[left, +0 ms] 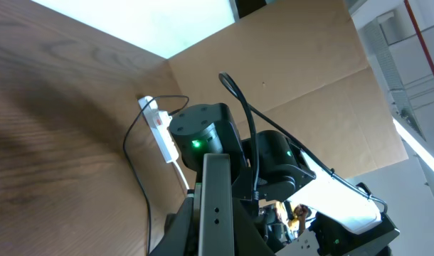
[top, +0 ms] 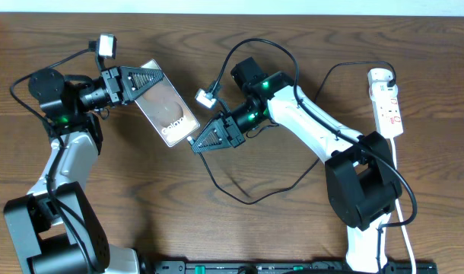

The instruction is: Plug charger to phone and switch on socket

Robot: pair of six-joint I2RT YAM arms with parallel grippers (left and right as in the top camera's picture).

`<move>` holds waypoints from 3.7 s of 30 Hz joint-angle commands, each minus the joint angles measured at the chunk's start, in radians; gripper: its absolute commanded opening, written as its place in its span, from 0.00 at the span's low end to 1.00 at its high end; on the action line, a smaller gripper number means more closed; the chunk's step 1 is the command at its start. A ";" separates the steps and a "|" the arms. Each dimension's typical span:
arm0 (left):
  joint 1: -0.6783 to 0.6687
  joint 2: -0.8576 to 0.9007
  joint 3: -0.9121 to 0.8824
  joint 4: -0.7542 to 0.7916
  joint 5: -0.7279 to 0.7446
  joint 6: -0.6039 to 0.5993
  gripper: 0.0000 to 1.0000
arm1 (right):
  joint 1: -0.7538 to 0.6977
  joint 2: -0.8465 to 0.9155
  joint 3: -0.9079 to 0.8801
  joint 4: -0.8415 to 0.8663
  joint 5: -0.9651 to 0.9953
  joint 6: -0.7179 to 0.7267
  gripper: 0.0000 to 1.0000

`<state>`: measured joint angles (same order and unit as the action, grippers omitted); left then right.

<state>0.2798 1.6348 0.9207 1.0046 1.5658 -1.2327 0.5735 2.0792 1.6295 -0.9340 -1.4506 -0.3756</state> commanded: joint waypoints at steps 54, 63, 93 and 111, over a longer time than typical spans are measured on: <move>-0.019 -0.008 -0.022 0.006 0.006 0.010 0.07 | 0.000 -0.007 0.007 0.009 -0.087 0.005 0.01; -0.024 -0.008 -0.022 0.006 0.006 0.009 0.07 | 0.000 -0.007 0.007 0.011 -0.086 0.005 0.01; -0.024 -0.008 -0.022 0.006 0.006 -0.051 0.07 | 0.000 -0.007 0.007 0.026 -0.045 0.005 0.01; -0.024 -0.008 -0.022 0.007 0.006 -0.051 0.07 | -0.023 -0.007 0.007 0.026 -0.068 0.005 0.01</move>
<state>0.2638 1.6348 0.9089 1.0035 1.5364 -1.2602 0.5610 2.0792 1.6295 -0.9154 -1.4731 -0.3752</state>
